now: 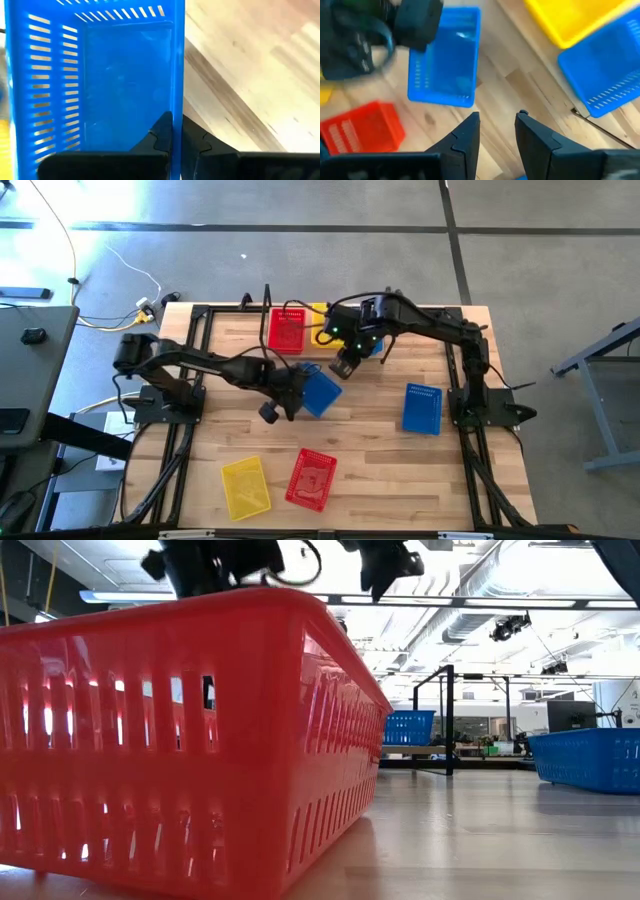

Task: Stack baskets on shelf by color
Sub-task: Stack the left blue bin on top of the blue bin

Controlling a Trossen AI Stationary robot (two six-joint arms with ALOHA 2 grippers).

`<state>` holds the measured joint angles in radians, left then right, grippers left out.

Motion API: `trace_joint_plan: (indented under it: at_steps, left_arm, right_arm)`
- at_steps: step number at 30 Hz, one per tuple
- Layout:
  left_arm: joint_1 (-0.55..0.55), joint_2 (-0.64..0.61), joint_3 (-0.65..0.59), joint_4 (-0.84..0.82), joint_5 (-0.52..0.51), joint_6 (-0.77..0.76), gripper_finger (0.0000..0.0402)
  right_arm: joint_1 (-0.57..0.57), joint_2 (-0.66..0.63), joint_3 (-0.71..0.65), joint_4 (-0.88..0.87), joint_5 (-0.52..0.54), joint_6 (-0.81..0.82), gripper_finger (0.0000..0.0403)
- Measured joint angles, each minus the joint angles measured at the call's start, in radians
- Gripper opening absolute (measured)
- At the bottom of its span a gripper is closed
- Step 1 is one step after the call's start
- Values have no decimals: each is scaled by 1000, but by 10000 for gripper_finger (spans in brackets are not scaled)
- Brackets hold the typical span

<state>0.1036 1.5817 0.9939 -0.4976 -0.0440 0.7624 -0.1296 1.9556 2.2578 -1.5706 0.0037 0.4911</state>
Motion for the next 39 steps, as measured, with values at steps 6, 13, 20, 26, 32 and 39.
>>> trace_joint_plan:
  at_steps: [6,13,20,26,32,39]
  left_arm:
    - [0,-96,1,-72,37,0,1]
    - [-1,-195,0,-137,33,-20,1]
    - [-1,-266,6,-160,36,-50,1]
    - [-31,-276,70,-206,53,-79,0]
    - [-75,-276,132,-211,61,-79,0]
    - [-80,-276,182,-251,24,-98,0]
  right_arm:
    - [46,0,0,16,-80,-163,110]
    - [99,0,0,85,-118,-420,110]
    - [146,0,0,221,-177,-679,110]
    - [173,2,0,295,-178,-814,110]
    - [176,3,0,302,-180,-867,110]
    - [176,3,0,273,-243,-867,110]
